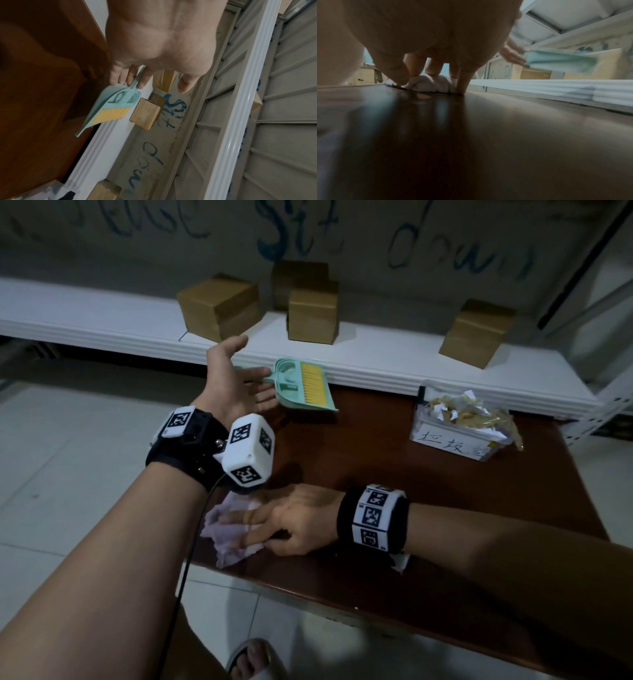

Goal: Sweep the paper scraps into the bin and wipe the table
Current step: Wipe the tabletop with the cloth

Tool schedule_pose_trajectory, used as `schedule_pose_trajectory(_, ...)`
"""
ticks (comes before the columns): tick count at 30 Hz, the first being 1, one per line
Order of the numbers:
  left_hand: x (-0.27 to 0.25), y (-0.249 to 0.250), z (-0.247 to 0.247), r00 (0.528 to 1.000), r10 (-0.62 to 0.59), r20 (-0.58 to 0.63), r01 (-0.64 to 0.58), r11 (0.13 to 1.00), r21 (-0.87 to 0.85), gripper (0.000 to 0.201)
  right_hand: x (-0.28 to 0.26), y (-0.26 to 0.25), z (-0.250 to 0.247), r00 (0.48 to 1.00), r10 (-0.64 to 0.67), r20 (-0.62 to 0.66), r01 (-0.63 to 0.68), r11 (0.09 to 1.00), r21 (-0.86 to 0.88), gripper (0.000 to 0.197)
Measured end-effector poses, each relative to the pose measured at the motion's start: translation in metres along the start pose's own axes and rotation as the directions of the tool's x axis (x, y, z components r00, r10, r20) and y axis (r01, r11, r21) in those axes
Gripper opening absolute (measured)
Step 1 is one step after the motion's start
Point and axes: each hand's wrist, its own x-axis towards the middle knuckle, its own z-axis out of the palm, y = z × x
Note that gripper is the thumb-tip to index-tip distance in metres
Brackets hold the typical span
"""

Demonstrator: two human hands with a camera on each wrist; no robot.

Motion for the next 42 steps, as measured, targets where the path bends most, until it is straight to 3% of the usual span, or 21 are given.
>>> schedule_pose_trajectory(8,0.014,-0.010,-0.013,0.998,-0.056,-0.040,0.056,0.998,0.012,0.064,-0.012,0.001,0.016,0.983,-0.103,-0.155,0.107,0.994,0.021,0.039)
schedule_pose_trajectory(17,0.030,-0.023,-0.013,0.989,-0.106,-0.100,0.101,0.994,-0.048,0.076,-0.013,0.002,0.017,0.991,-0.050,-0.123,0.056,0.997,0.045,0.042)
schedule_pose_trajectory(20,0.033,-0.028,-0.010,0.994,-0.089,-0.055,0.079,0.982,-0.169,0.073,-0.016,0.000,0.016,0.995,-0.044,-0.094,0.046,0.999,0.027,0.047)
schedule_pose_trajectory(23,0.037,-0.031,-0.009,0.995,-0.015,-0.103,-0.022,0.938,-0.346,0.073,-0.021,-0.003,0.014,0.998,-0.014,-0.055,0.016,0.999,0.039,0.054)
schedule_pose_trajectory(26,0.040,-0.029,-0.011,0.993,0.030,-0.117,-0.077,0.905,-0.418,0.069,-0.022,-0.004,0.015,0.999,-0.015,-0.049,0.016,0.999,0.034,0.055)
schedule_pose_trajectory(30,0.036,-0.021,-0.012,0.998,-0.006,-0.065,-0.006,0.982,-0.187,0.063,-0.021,-0.002,0.018,0.999,-0.021,-0.042,0.022,1.000,0.022,0.046)
schedule_pose_trajectory(34,0.020,-0.017,-0.018,0.996,-0.038,-0.082,0.043,0.997,0.066,0.057,-0.019,-0.002,0.017,0.999,0.032,0.001,-0.032,0.999,0.032,0.042)
schedule_pose_trajectory(39,0.003,-0.021,-0.040,0.957,0.097,-0.274,0.015,0.924,0.383,0.024,-0.029,-0.010,0.006,0.990,0.144,-0.010,-0.143,0.989,0.041,0.034)
schedule_pose_trajectory(42,-0.004,-0.025,-0.056,0.920,0.169,-0.354,0.044,0.852,0.521,0.036,-0.039,-0.010,0.003,0.984,0.179,-0.024,-0.177,0.982,0.061,0.029)
